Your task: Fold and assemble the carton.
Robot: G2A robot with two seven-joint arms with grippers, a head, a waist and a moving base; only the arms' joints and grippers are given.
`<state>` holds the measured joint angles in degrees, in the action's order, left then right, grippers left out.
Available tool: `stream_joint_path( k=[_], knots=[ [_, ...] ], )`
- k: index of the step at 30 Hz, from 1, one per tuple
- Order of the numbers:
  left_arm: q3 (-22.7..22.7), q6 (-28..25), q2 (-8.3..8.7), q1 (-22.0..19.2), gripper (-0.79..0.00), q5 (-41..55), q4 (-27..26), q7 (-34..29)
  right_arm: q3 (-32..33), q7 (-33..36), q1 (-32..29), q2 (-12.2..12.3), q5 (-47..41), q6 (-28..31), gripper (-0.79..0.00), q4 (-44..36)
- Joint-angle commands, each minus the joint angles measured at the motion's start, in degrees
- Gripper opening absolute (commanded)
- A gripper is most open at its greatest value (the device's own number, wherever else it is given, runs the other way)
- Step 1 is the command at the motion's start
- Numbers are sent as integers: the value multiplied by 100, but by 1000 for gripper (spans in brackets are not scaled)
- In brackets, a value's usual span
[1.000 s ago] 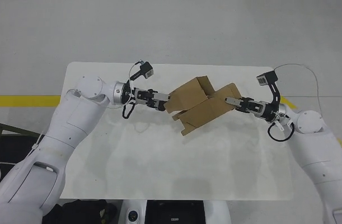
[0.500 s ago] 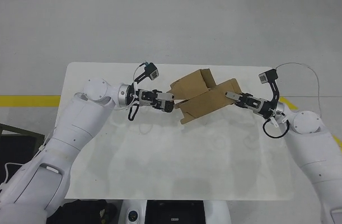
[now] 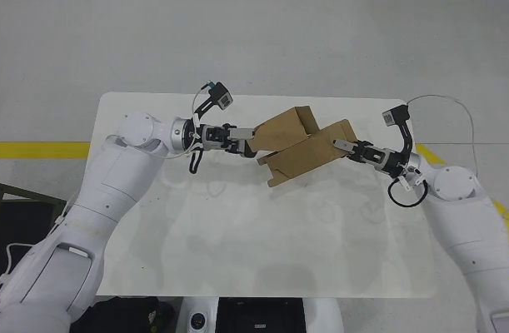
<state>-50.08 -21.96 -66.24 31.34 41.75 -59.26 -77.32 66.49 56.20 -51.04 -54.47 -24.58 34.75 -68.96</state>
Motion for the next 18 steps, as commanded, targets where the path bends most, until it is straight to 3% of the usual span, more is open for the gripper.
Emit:
stream_joint_path(
  k=[1,12,14,18],
  knots=[
    [-10,74,-19,33,0,103,-9,40,1,-6,-5,-6,7,-6,-785,-12],
    [82,287,-143,48,0,-56,53,478,-4,0,-12,-44,5,-11,-785,-104],
    [76,310,-151,37,-99,-148,81,533,0,10,-12,-49,2,-9,-785,-101],
    [54,380,-155,47,-209,-316,118,596,16,6,-18,-58,8,-3,-785,-87]
  ],
)
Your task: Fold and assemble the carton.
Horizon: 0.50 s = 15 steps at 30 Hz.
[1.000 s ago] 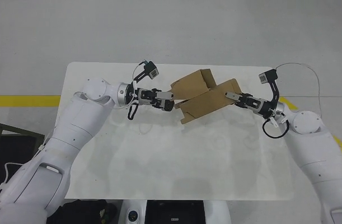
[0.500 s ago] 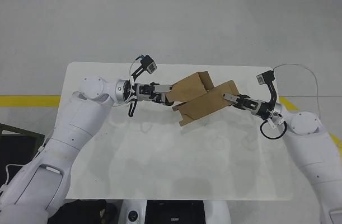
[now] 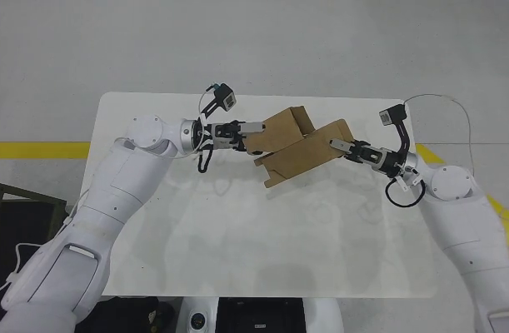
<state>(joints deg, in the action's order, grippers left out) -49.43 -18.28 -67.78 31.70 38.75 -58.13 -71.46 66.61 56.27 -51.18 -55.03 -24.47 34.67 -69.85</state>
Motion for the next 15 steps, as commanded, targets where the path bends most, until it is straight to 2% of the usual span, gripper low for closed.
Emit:
stream_joint_path(
  k=[1,3,5,15],
  knots=[
    [-22,23,-2,24,-237,-27,15,27,8,8,-4,-3,7,5,-785,4],
    [-44,54,-5,41,-332,-55,21,48,16,15,-5,-6,10,3,-785,5],
    [-67,79,-8,55,-388,-78,14,67,24,22,-8,-10,12,3,-785,6],
    [-146,224,-25,131,-419,-168,66,70,47,57,-6,-31,26,-17,-785,-15]
  ],
)
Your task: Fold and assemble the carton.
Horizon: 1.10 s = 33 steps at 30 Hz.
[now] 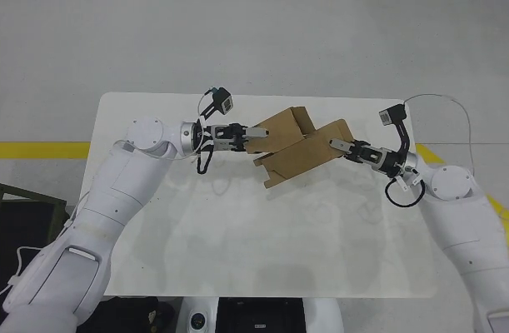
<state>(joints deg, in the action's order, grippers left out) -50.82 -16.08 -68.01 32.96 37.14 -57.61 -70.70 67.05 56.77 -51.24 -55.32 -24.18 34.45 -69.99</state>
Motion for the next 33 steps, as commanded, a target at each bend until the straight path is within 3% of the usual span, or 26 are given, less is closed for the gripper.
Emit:
stream_joint_path(
  k=[1,5,6,10,14,15,16,17,26,33],
  knots=[
    [-15,6,-5,7,-428,-11,18,-11,6,10,-2,-3,-2,13,-785,0],
    [-38,49,-18,16,-499,-30,48,-24,13,35,2,-11,2,6,-785,-8],
    [-43,55,-22,19,-570,-35,54,-21,15,36,4,-13,3,2,-785,-10],
    [-55,93,-38,32,-730,-50,79,-28,24,57,6,-20,14,9,-785,-13],
    [-73,108,-54,34,-785,-66,98,-39,38,76,5,-24,27,7,-782,-7],
    [-78,110,-57,34,-785,-74,102,-44,46,78,4,-24,35,1,-616,6],
    [-82,113,-60,32,-785,-86,105,-49,60,80,4,-21,56,-6,-194,25],
    [-88,115,-63,26,-785,-90,100,-54,81,76,5,-17,81,-7,0,49],
    [-130,40,-12,-162,-785,-828,-75,-296,534,453,90,110,260,67,0,260],
    [-117,22,53,-204,-785,-1532,-275,-434,449,1245,83,110,-459,60,0,-98]
  ],
)
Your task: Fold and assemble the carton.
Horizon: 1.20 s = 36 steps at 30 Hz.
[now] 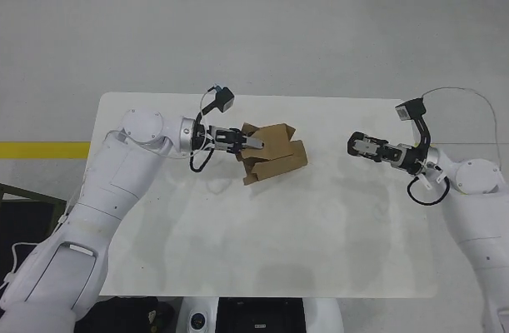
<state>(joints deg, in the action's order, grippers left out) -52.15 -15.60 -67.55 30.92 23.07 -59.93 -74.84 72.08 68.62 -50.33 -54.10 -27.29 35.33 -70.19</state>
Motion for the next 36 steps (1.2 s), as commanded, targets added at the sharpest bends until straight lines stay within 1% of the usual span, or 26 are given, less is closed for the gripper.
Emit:
stream_joint_path(
  k=[1,7,20,29,36],
  knots=[
    [36,-46,9,6,-785,-206,-87,-38,-133,98,-21,-30,-259,-65,0,-179],
    [168,-253,-7,2,-785,-492,-321,-144,-641,172,7,-141,-634,-139,0,-523],
    [278,-404,-57,-75,-785,-512,-494,-201,-1242,69,226,-303,-649,-36,0,-398],
    [352,-424,-96,-95,-785,-376,-497,-324,-1401,-11,389,-375,-522,44,0,-170],
    [391,-483,-128,-107,-785,-270,-481,-349,-1471,-16,389,-408,-576,48,0,-117]
  ],
)
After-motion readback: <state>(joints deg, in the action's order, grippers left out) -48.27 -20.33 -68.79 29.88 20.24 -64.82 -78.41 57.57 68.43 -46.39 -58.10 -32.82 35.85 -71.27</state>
